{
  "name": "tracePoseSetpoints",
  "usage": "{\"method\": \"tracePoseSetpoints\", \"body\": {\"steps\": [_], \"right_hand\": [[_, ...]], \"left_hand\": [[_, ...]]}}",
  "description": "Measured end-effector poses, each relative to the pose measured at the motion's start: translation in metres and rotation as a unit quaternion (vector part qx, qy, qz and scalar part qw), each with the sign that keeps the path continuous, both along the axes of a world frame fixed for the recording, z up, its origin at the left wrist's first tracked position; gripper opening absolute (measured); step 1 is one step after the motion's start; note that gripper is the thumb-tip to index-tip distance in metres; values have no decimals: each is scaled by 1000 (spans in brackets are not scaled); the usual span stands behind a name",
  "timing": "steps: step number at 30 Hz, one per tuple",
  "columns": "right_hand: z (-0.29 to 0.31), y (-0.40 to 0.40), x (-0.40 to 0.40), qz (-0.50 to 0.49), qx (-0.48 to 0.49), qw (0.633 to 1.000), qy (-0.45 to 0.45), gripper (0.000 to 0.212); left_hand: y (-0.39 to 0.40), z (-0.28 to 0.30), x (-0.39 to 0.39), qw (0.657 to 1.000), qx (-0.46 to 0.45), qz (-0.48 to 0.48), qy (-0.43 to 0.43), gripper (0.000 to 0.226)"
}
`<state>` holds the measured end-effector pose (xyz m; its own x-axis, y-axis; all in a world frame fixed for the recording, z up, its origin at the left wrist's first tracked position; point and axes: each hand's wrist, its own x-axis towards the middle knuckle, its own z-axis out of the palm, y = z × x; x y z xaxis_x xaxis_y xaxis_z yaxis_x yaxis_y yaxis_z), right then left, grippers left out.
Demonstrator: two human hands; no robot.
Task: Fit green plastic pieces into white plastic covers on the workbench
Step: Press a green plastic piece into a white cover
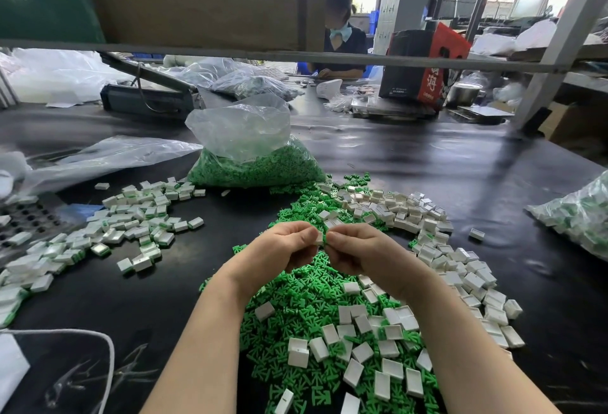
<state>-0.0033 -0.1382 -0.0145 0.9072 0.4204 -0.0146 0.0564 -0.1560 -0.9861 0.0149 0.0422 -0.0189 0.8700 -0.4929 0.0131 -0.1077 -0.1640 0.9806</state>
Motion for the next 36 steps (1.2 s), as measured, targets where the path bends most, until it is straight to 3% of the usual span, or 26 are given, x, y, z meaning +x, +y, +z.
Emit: {"method": "tracePoseSetpoints", "body": {"steps": [21,26,31,36], "right_hand": [[-8,-1,4,26,-38,998,-36,31],[-5,0,4,4,22,1000,17,32],[-5,4,4,-36,61,993,93,39],[-5,2,5,-60,91,990,93,23]], "left_hand": [[0,4,1,997,55,-21,-49,28],[-4,6,-1,997,16,9,-74,22],[-5,2,0,993,33,24,-113,22],[-1,0,4,992,28,49,-110,27]]}}
